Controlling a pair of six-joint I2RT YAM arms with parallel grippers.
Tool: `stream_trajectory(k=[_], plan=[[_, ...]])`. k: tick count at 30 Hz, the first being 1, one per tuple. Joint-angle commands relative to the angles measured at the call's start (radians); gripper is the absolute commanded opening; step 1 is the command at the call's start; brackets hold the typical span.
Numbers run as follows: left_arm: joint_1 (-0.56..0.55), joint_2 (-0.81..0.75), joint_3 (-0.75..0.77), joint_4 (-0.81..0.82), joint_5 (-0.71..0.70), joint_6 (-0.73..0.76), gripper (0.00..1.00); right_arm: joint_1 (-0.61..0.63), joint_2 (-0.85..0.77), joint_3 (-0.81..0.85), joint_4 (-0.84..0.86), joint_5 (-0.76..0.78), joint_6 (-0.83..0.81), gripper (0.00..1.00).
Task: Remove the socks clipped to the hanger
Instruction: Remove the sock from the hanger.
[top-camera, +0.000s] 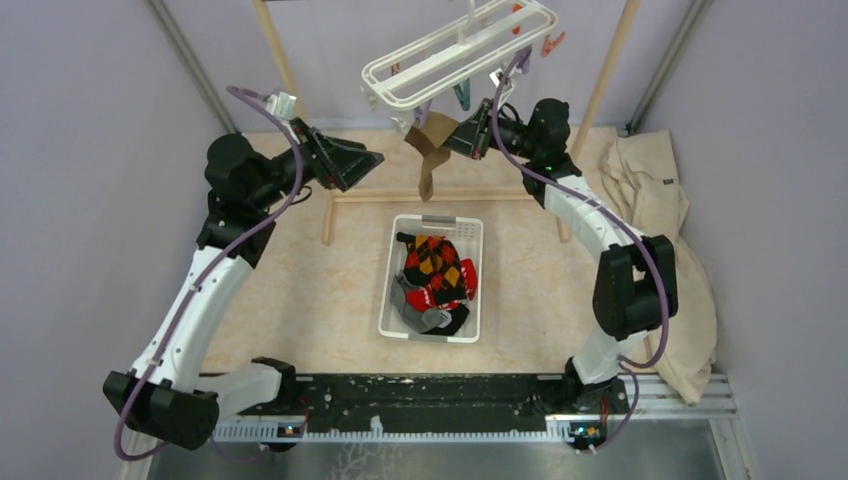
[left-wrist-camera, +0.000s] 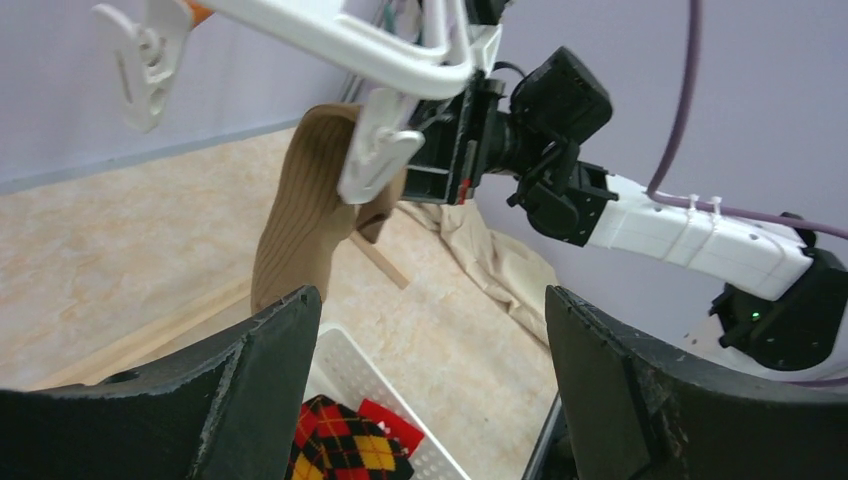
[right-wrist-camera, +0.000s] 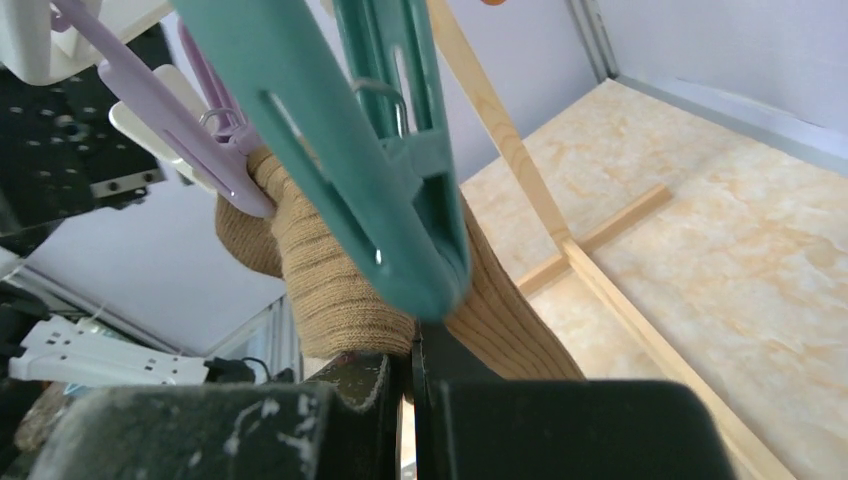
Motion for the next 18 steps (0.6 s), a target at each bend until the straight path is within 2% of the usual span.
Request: stream_trajectory(k=[1, 5, 11, 18], plan=[[-0.026, -0.047, -0.014, 0.1, 0.035, -0.089, 0.88, -0.005, -0.086, 0.025, -0.146, 0.08, -0.148, 0.0], [-0.098, -0.039, 0.001, 0.139, -0.008, -0.115, 0.87, -0.005, -0.108, 0.026, -0.194, 0.11, -0.182, 0.0], [-0.222, 0.042, 0.06, 0.15, -0.097, -0.071, 0.87, -0.005, -0.132, 0.026, -0.242, 0.135, -0.215, 0.0], [-0.241, 0.136, 0.138, 0.12, -0.234, 0.038, 0.87, -0.005, -0.152, 0.028, -0.267, 0.134, -0.23, 0.0]])
